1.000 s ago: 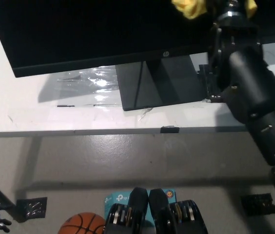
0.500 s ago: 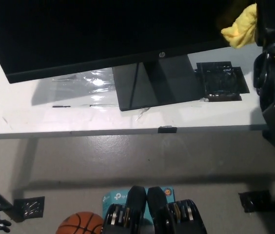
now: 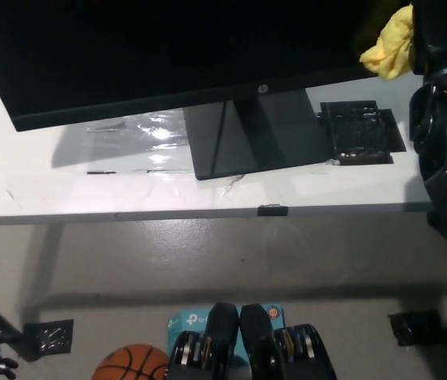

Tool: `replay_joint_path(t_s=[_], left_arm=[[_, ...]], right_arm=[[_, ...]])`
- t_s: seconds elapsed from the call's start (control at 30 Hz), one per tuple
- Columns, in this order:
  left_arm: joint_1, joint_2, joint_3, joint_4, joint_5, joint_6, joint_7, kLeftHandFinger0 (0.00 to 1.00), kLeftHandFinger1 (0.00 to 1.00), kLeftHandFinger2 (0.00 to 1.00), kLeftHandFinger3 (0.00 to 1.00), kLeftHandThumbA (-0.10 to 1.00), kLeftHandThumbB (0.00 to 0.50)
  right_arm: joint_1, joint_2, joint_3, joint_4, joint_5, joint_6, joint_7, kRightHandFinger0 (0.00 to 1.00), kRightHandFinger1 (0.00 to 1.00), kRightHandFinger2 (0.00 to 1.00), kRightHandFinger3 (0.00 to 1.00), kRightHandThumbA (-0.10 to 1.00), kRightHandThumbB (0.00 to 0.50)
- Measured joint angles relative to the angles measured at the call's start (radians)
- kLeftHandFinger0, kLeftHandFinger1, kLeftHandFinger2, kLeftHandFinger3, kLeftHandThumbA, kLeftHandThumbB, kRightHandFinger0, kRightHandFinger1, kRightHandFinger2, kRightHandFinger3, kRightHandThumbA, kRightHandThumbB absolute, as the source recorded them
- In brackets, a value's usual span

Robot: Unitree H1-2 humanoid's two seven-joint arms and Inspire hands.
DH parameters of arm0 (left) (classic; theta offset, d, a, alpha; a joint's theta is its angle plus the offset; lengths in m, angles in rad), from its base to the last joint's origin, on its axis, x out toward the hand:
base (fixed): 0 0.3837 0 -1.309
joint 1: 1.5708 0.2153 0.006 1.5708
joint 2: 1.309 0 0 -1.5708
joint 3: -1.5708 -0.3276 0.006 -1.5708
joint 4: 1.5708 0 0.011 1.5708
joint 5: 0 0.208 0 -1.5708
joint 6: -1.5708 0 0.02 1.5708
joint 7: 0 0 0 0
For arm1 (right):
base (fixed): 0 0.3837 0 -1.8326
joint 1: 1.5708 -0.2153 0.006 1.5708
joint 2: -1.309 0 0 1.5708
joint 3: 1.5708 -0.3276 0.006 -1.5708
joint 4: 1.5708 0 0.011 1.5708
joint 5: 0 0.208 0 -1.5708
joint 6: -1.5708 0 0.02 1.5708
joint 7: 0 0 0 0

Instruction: The robot uses its right hand to pick up the cloth kept in the middle of the desk and use it to wipe the monitor in the middle of the desk by swiping its screen twice

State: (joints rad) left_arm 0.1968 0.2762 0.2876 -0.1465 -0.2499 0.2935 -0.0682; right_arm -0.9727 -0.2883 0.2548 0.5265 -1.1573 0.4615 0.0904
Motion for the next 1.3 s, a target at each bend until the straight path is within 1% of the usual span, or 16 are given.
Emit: replay_joint_path(t_s=[0.03,0.07,0.13,0.17,0.3,0.43,0.47,0.53,0.63,0.77,0.8,0.87,0.93,1.07,1.17,1.3], left_arm=[[0.000,0.000,0.000,0.000,0.000,0.000,0.000,0.37,0.36,0.52,0.68,-0.10,0.212],[0.000,0.000,0.000,0.000,0.000,0.000,0.000,0.40,0.37,0.52,0.69,-0.10,0.217],[-0.001,0.000,-0.002,0.000,0.001,0.000,0.000,0.40,0.38,0.54,0.70,-0.10,0.217],[-0.002,0.000,-0.003,0.000,0.001,0.000,0.000,0.40,0.37,0.54,0.70,-0.10,0.220],[-0.003,0.000,-0.003,0.004,0.001,-0.001,-0.001,0.40,0.38,0.54,0.71,-0.10,0.226],[-0.003,0.000,-0.005,0.005,0.002,-0.002,-0.001,0.39,0.37,0.54,0.71,-0.10,0.227],[-0.003,0.000,-0.006,0.005,0.002,-0.002,-0.001,0.39,0.37,0.54,0.71,-0.10,0.228],[-0.004,0.000,-0.007,0.006,0.002,-0.002,-0.001,0.37,0.35,0.53,0.72,-0.10,0.215],[-0.004,0.000,-0.010,0.009,0.002,-0.004,-0.001,0.39,0.37,0.54,0.71,-0.08,0.224],[-0.004,0.000,-0.015,0.009,0.003,-0.004,-0.006,0.34,0.35,0.53,0.69,-0.07,0.243],[-0.004,0.000,-0.017,0.012,0.003,-0.004,-0.008,0.33,0.34,0.52,0.68,-0.07,0.234],[-0.004,0.000,-0.019,0.016,0.005,-0.007,-0.012,0.35,0.36,0.52,0.67,-0.06,0.227],[-0.007,0.000,-0.024,0.019,0.007,-0.008,-0.013,0.37,0.37,0.52,0.69,-0.07,0.223],[-0.010,0.000,-0.024,0.019,0.006,-0.009,-0.016,0.36,0.35,0.50,0.70,-0.03,0.244],[-0.007,0.000,-0.023,0.023,0.006,-0.012,-0.016,0.38,0.36,0.52,0.69,-0.06,0.237],[-0.005,0.000,-0.023,0.024,0.006,-0.013,-0.016,0.41,0.39,0.54,0.71,-0.08,0.226]], right_arm=[[-0.007,0.011,-0.001,0.002,-0.004,0.000,-0.001,0.00,0.00,0.22,0.30,-0.07,0.102],[-0.016,0.020,-0.001,0.005,-0.010,0.001,-0.003,0.00,0.03,0.28,0.49,-0.09,0.127],[-0.035,0.046,-0.002,0.010,-0.012,0.003,-0.010,0.00,0.03,0.34,0.60,-0.02,0.100],[-0.044,0.058,-0.006,0.013,-0.018,0.006,-0.009,0.00,0.10,0.40,0.54,0.08,0.045],[-0.076,0.095,-0.015,0.026,-0.048,0.011,0.011,0.00,0.00,0.14,0.30,-0.06,0.073],[-0.102,0.136,-0.006,0.026,-0.070,0.013,0.018,0.00,0.00,0.07,0.19,-0.10,0.052],[-0.107,0.149,-0.002,0.026,-0.077,0.014,0.018,0.00,0.00,0.04,0.15,0.10,0.024],[-0.112,0.173,0.001,0.026,-0.090,0.014,0.018,0.00,0.00,0.09,0.07,-0.05,0.028],[-0.120,0.225,0.006,0.025,-0.110,0.014,0.011,0.00,0.00,0.18,0.06,-0.10,0.100],[-0.123,0.279,0.006,0.013,-0.114,0.014,0.005,0.00,0.00,0.20,0.02,-0.10,0.045],[-0.125,0.295,0.006,0.010,-0.118,0.014,0.005,0.00,0.00,0.22,0.18,-0.10,0.067],[-0.126,0.320,0.007,-0.001,-0.124,0.014,0.005,0.00,0.00,0.28,0.30,-0.10,0.120],[-0.126,0.346,0.013,-0.021,-0.125,0.014,0.006,0.00,0.00,0.30,0.37,-0.10,0.095],[-0.125,0.373,0.032,-0.067,-0.122,0.014,0.011,0.00,0.00,0.26,0.33,-0.10,0.078],[-0.121,0.374,0.040,-0.098,-0.110,0.014,0.015,0.00,0.00,0.23,0.08,-0.10,0.169],[-0.097,0.350,0.055,-0.144,-0.101,0.014,0.023,0.00,0.03,0.32,0.12,-0.10,0.087]])
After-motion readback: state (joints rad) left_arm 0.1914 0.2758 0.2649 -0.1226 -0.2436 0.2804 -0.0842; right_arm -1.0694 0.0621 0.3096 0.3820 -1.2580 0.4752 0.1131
